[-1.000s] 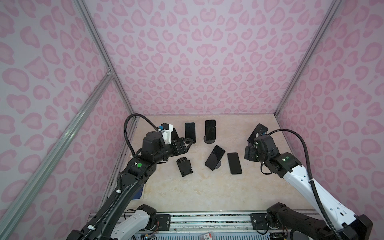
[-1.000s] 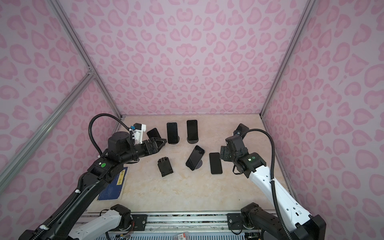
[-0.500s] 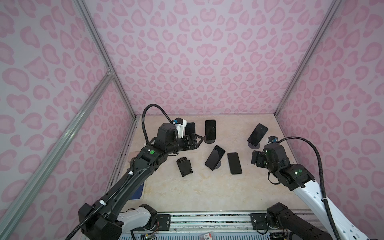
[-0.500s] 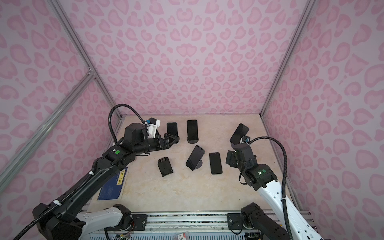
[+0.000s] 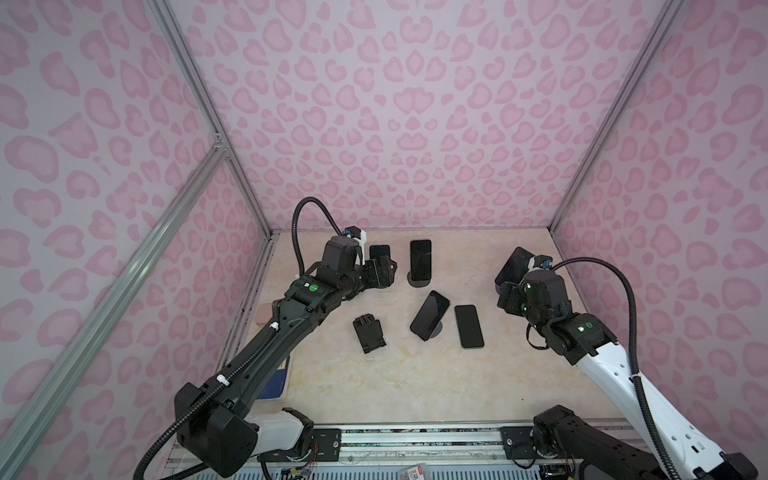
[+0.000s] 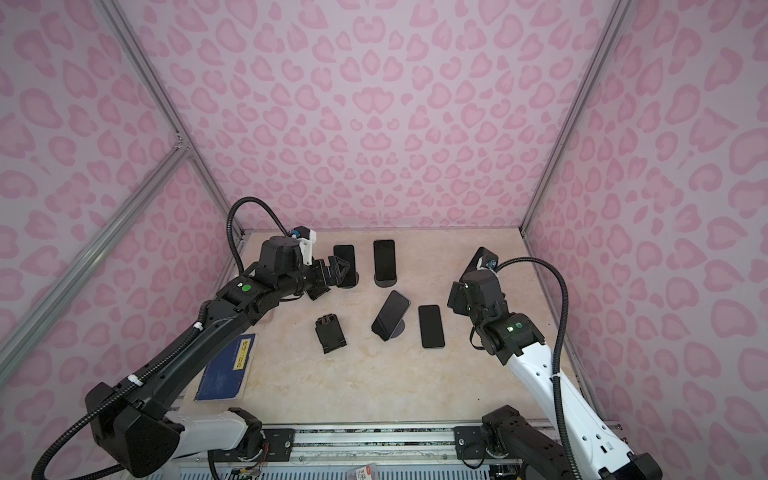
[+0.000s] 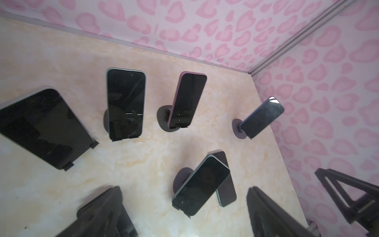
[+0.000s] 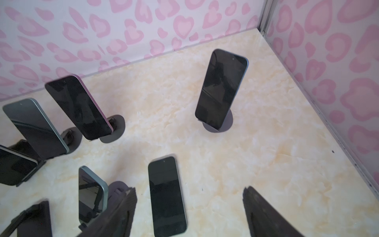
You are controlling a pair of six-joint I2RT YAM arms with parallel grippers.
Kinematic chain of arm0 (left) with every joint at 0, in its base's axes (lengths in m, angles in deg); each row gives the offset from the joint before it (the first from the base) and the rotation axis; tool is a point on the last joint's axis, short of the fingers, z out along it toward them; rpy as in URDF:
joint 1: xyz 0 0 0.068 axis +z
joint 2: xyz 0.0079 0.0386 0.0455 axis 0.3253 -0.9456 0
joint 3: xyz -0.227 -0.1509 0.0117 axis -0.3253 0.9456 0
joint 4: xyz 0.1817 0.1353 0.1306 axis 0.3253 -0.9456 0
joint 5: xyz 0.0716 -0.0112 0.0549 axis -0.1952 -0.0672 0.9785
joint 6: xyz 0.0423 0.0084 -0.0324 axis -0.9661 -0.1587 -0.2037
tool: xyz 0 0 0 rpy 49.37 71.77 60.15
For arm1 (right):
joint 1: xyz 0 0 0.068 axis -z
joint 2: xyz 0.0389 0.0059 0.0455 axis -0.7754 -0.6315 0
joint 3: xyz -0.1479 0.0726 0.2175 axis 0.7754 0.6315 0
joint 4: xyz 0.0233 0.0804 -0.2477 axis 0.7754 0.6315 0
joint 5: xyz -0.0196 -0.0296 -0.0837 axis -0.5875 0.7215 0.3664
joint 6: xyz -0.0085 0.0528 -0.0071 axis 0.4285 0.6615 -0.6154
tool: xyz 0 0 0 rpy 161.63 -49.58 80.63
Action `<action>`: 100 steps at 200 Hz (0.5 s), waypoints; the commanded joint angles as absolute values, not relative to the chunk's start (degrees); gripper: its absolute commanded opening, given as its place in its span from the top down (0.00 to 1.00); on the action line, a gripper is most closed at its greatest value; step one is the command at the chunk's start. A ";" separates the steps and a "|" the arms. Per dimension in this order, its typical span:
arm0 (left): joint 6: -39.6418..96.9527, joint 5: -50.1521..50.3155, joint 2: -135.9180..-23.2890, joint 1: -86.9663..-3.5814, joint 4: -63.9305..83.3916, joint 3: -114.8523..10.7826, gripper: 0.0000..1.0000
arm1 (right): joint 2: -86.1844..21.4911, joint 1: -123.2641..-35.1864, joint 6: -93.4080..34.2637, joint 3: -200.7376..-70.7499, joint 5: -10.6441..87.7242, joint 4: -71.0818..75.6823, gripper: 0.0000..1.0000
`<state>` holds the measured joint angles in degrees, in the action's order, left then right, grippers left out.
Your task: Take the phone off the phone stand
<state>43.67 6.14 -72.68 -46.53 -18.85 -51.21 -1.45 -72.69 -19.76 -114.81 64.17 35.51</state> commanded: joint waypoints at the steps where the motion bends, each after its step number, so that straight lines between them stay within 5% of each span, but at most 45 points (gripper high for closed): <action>1: 46.69 13.92 -73.05 -44.42 -19.45 -50.26 0.01 | -5.46 -72.73 -21.68 -117.82 62.94 30.84 0.16; 44: 54.72 9.42 -74.40 -36.42 -20.50 -48.04 0.02 | -16.44 -74.89 -21.48 -126.70 58.79 27.82 0.14; 100: 60.94 -3.39 -75.72 -30.38 -19.10 -46.46 0.04 | -29.25 -83.71 -24.26 -134.60 64.82 18.54 0.03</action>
<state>57.50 2.91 -74.91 -31.54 -19.92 -46.45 -25.06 -82.92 -24.16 -131.35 63.25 22.99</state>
